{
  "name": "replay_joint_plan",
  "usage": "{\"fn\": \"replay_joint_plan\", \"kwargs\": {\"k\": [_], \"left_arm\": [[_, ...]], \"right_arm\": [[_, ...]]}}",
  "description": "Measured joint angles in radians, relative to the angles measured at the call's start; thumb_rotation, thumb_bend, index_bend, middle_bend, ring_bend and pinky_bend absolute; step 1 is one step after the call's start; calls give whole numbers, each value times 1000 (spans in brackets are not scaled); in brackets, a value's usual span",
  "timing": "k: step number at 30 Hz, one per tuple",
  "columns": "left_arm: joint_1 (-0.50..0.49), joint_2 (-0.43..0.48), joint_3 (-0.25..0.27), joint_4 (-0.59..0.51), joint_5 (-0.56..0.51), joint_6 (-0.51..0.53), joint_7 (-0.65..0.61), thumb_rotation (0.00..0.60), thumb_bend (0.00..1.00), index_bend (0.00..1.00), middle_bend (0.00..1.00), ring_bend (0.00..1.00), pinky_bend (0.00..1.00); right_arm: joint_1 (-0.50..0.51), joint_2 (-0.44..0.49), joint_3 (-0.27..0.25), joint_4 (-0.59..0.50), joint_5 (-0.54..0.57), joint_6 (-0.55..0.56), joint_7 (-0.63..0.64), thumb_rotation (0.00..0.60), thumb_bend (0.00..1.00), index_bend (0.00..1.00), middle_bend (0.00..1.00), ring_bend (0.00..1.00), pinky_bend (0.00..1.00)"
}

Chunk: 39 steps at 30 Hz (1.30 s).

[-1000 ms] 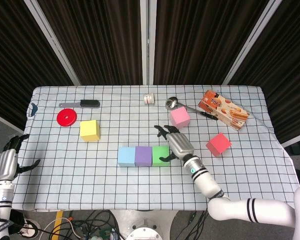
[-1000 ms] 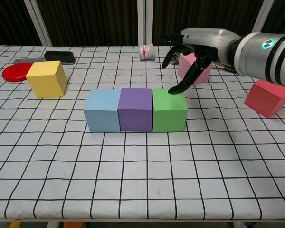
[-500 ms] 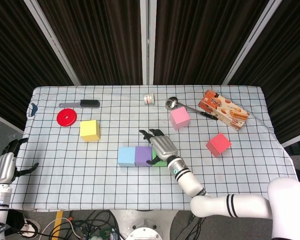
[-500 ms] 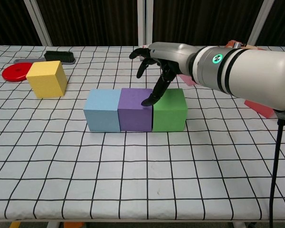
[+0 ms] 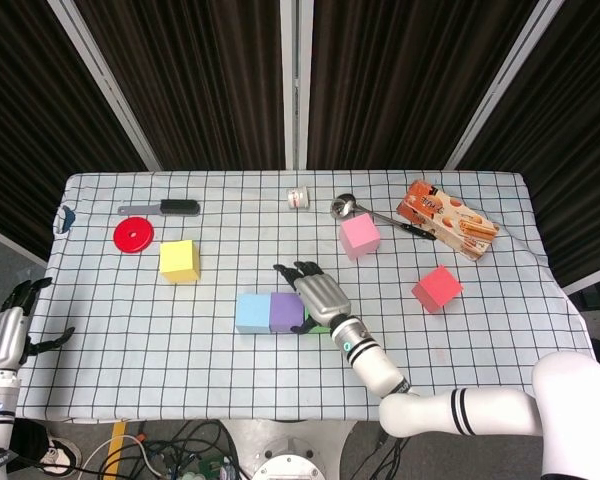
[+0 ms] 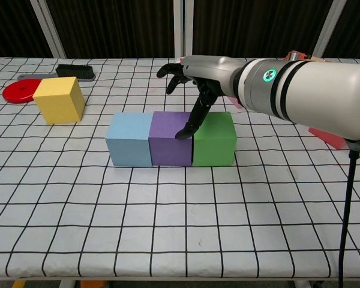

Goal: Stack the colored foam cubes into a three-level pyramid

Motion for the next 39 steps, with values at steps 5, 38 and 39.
{"fn": "replay_joint_plan", "kwargs": {"k": [5, 38, 39], "left_arm": [[2, -3, -1, 8, 0, -7, -2, 600, 157, 158, 150, 54, 124], [7, -16, 3, 29, 17, -31, -4, 600, 157, 158, 148, 45, 122], [8, -16, 3, 28, 17, -31, -4, 600, 157, 158, 148, 45, 122]], "right_arm": [[18, -19, -7, 19, 21, -17, -8, 600, 44, 0, 109, 0, 0], [16, -59, -15, 41, 15, 37, -34, 600, 153, 0, 288, 0, 0], [16, -59, -15, 41, 15, 37, -35, 600, 154, 0, 292, 0, 0]]}}
